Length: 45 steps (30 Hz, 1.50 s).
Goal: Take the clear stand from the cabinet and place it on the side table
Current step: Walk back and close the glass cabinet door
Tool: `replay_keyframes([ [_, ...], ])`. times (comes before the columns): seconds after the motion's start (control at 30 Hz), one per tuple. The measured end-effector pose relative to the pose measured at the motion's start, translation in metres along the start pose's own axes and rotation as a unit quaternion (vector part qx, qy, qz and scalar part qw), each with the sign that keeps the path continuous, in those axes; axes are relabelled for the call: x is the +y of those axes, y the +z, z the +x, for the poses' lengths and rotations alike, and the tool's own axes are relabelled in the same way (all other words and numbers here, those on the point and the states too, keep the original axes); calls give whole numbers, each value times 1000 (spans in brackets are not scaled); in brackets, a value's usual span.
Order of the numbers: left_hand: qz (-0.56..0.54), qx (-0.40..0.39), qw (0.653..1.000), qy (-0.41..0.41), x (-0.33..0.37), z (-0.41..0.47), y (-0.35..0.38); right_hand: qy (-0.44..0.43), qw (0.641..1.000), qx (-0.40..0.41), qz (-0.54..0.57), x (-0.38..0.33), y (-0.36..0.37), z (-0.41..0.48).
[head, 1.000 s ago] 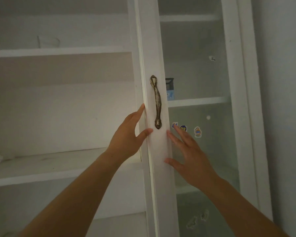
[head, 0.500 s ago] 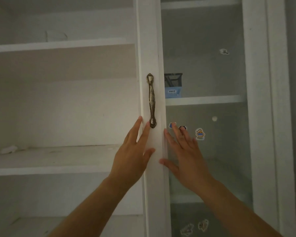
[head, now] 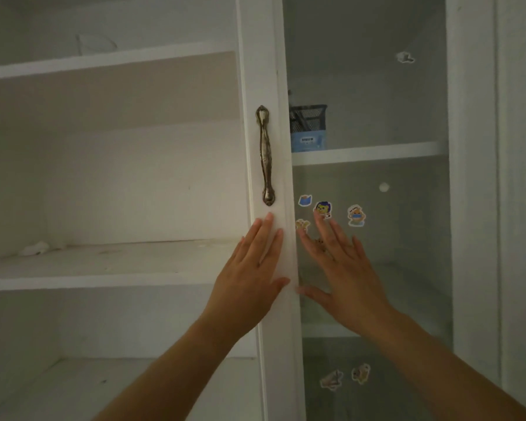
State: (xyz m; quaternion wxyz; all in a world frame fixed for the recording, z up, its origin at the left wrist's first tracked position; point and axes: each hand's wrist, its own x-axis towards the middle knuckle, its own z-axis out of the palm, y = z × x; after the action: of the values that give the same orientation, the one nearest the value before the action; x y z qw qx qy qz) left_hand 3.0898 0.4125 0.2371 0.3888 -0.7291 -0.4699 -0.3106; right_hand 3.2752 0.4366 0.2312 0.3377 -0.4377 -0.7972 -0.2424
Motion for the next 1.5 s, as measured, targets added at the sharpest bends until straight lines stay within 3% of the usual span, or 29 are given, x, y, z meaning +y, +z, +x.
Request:
replay_keyframes([
  [0.23,-2,-60,998,-6,-4,6,7,13,999,3,-42,9,11,0],
  [0.53,81,24,995,52,6,-1,17,-4,998,35,-44,20,14,-14],
  [0.7,59,40,997,27,13,-1,32,-3,997,52,-48,26,20,-15],
  [1.5,67,-26,997,41,9,-2,18,13,997,35,-70,17,18,-18],
])
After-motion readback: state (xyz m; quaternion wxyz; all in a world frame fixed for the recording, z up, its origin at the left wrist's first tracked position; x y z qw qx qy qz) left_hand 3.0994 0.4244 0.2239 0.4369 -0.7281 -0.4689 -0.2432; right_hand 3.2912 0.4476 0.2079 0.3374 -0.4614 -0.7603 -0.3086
